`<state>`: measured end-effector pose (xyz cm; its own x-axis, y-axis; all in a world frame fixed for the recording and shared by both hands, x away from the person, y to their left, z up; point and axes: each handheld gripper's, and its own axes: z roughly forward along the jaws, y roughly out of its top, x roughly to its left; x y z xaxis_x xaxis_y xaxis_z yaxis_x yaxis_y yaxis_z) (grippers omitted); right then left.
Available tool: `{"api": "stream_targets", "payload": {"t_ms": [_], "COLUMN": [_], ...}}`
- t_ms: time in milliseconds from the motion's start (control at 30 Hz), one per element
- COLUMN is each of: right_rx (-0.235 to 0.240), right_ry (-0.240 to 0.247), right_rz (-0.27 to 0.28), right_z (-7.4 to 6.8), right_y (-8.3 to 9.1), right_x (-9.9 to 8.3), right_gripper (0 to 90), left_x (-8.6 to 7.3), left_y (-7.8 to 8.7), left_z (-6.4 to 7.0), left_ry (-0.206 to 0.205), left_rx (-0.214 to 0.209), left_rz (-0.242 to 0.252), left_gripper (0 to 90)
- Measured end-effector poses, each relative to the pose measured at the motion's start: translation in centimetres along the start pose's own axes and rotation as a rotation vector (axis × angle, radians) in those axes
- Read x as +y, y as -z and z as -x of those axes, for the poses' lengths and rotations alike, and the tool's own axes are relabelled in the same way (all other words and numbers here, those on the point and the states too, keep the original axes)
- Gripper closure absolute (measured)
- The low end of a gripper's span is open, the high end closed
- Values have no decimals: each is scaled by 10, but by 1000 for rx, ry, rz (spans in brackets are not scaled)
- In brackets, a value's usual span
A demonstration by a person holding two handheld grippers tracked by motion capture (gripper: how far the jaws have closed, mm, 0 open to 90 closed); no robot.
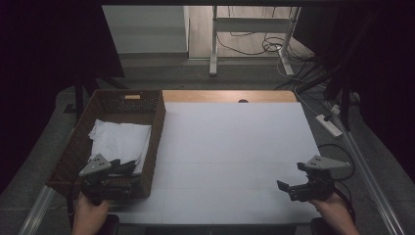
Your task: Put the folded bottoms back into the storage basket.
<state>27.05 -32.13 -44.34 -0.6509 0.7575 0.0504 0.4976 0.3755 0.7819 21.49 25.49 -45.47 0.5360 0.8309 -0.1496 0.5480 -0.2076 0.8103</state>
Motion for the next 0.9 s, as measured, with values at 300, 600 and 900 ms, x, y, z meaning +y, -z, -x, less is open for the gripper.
{"api": "stream_targets", "payload": {"t_ms": [300,600,900], "right_rx": [-30,-49,-51], "right_ry": [-22,-50,-49], "right_rz": [8,20,10], "right_z": [0,1,1], "right_y": [11,22,24], "right_x": [-9,-16,-17], "right_gripper": [0,0,0], "left_x": [-3,-6,-6], "left_y": [2,3,2], "left_z": [1,2,1], "left_ry": [6,8,7], "left_rx": [-13,-6,-3], "left_rz": [-3,-6,-9], "left_gripper": [0,0,0]}}
